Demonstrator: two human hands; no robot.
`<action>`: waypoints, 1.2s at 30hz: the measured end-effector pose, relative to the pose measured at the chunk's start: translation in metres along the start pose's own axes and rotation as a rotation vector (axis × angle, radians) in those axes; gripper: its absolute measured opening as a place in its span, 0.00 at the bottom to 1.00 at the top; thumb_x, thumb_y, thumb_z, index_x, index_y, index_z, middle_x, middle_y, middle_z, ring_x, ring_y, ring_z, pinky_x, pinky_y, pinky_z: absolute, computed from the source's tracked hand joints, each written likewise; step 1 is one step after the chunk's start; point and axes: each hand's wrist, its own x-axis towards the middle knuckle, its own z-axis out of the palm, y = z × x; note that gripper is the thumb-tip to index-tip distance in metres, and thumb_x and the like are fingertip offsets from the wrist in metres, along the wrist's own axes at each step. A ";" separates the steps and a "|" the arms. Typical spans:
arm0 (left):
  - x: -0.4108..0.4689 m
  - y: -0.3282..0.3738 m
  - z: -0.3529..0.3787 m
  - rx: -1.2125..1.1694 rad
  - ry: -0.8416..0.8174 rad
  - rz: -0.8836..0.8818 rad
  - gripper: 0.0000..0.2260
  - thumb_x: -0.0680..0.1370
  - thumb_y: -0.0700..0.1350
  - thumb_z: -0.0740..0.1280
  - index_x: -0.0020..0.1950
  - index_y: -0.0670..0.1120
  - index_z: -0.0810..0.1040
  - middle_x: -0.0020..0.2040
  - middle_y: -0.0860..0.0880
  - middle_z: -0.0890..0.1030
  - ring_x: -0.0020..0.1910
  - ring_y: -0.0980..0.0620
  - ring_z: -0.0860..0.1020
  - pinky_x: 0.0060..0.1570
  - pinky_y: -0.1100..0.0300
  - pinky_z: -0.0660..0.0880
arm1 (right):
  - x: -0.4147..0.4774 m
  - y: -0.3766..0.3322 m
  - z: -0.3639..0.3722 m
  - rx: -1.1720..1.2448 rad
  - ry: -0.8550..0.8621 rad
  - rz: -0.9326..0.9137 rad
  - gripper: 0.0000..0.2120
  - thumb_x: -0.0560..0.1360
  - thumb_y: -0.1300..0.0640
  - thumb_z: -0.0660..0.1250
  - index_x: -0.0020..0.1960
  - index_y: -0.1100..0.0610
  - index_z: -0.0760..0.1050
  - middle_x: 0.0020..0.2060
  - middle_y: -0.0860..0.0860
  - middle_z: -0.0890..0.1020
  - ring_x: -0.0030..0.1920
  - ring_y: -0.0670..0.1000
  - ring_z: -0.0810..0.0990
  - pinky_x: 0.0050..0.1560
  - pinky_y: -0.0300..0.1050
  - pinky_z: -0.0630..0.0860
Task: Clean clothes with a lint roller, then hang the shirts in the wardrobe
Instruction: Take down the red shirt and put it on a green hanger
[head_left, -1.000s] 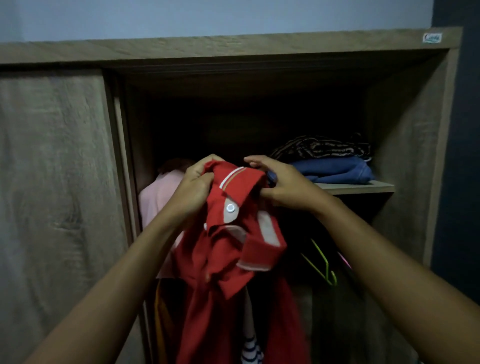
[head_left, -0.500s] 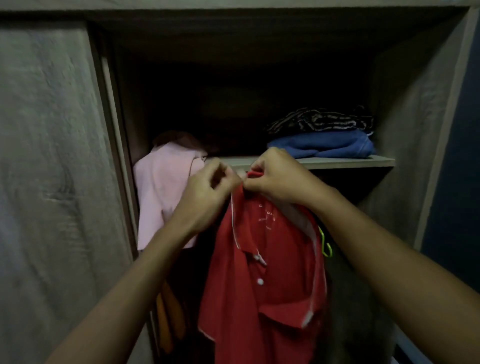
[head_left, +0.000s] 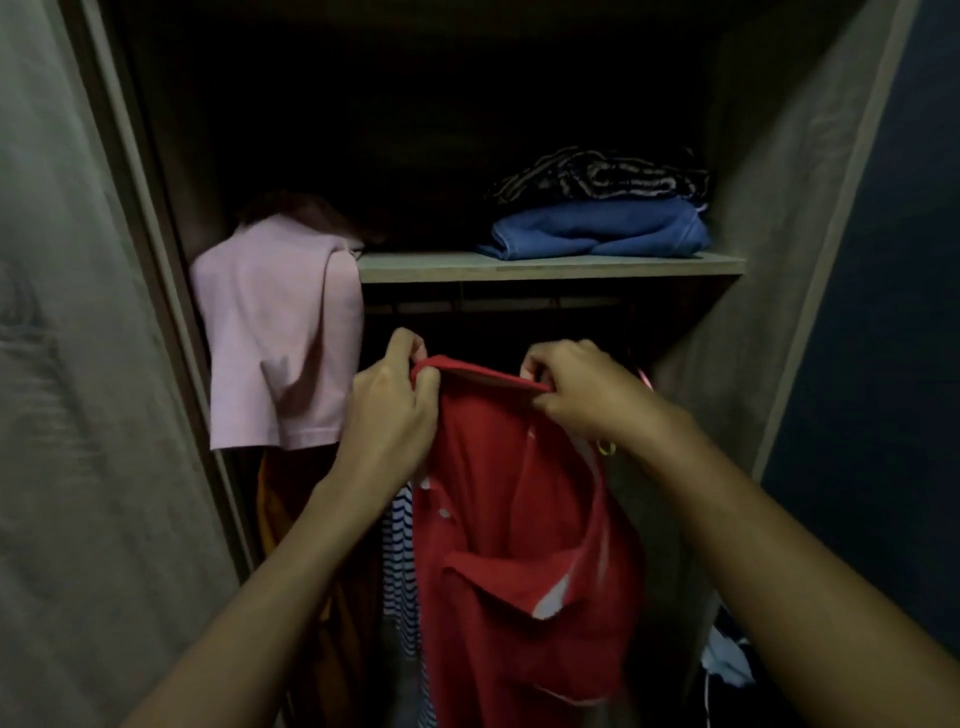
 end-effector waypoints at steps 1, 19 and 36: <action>-0.003 -0.004 0.005 0.011 -0.024 -0.043 0.01 0.77 0.44 0.60 0.48 0.49 0.69 0.35 0.47 0.75 0.37 0.41 0.74 0.39 0.53 0.63 | -0.005 0.009 0.009 0.019 -0.015 0.040 0.03 0.69 0.58 0.70 0.41 0.50 0.78 0.37 0.47 0.82 0.43 0.51 0.82 0.43 0.40 0.73; -0.004 -0.019 0.084 -0.298 -0.259 -0.585 0.18 0.78 0.56 0.63 0.34 0.46 0.80 0.65 0.38 0.74 0.50 0.48 0.81 0.53 0.55 0.78 | 0.033 0.090 0.067 0.361 0.275 0.281 0.16 0.74 0.43 0.72 0.35 0.53 0.78 0.28 0.45 0.78 0.29 0.40 0.77 0.30 0.36 0.72; 0.007 -0.018 0.116 -0.193 -0.165 -0.585 0.24 0.78 0.56 0.63 0.22 0.52 0.74 0.42 0.42 0.68 0.17 0.61 0.68 0.18 0.70 0.62 | 0.089 0.153 0.107 0.216 0.221 0.493 0.09 0.76 0.53 0.66 0.48 0.59 0.81 0.47 0.58 0.84 0.50 0.63 0.83 0.40 0.45 0.71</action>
